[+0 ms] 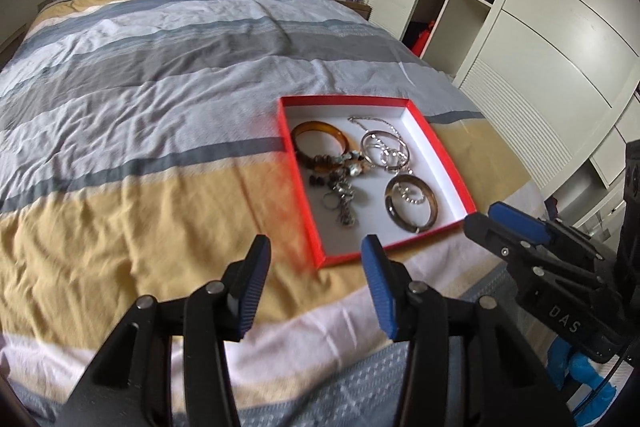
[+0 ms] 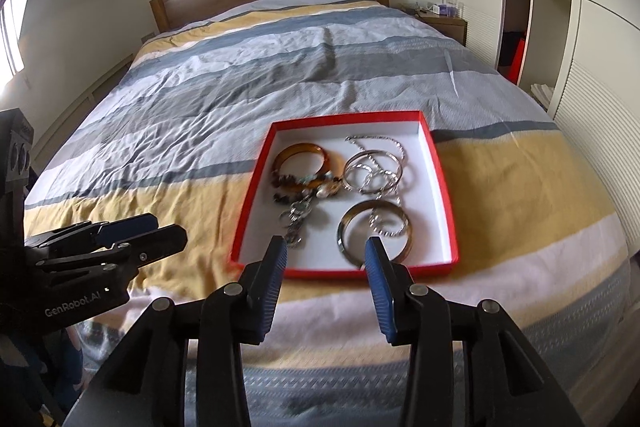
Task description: Organize jewelry
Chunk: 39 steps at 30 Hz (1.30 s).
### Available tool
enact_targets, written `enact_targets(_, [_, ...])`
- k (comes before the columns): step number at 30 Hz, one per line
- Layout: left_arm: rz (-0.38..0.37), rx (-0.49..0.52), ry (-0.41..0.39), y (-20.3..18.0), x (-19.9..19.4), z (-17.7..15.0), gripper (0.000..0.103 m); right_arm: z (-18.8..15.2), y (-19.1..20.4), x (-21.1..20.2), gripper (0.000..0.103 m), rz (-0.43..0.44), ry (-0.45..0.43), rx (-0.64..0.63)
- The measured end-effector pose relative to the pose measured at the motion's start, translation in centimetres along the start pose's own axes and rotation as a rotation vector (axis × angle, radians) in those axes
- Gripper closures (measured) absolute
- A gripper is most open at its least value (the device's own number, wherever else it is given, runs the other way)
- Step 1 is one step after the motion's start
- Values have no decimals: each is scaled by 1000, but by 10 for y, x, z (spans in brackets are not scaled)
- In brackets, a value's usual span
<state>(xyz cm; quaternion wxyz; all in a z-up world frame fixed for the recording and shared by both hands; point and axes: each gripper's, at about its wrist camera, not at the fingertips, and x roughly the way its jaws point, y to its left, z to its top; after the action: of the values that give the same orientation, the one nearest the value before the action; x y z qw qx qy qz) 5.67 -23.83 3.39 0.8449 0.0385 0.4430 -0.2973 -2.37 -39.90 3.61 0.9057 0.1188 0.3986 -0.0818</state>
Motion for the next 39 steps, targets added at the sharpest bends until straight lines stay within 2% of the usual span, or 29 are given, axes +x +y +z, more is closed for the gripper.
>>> enact_targets(4, [32, -13, -29, 9, -21, -14, 57, -10, 14, -8, 55, -5, -2, -5])
enact_targets(6, [63, -27, -48, 17, -34, -22, 49, -15, 22, -13, 50, -11, -5, -5])
enact_targets(11, [153, -35, -103, 34, -64, -38, 44, -27, 43, -28, 41, -26, -29, -7])
enact_targets(18, [264, -74, -186, 61, -110, -54, 44, -38, 77, -47, 29, -33, -58, -60])
enact_targets(21, [309, -80, -215, 68, -123, -61, 44, -41, 87, -51, 28, -35, -65, -81])
enact_targets(32, [354, -137, -225, 91, -138, -82, 44, -52, 90, -55, 24, -71, -66, -91])
enact_targets(35, [372, -145, -215, 94, -135, -85, 44, -55, 85, -52, 16, -93, -66, -74])
enact_targets(37, [380, -143, -205, 95, -132, -87, 44, -58, 79, -47, 7, -102, -59, -53])
enact_targets(39, [397, -138, -198, 96, -129, -88, 44, -60, 74, -42, 4, -112, -48, -41])
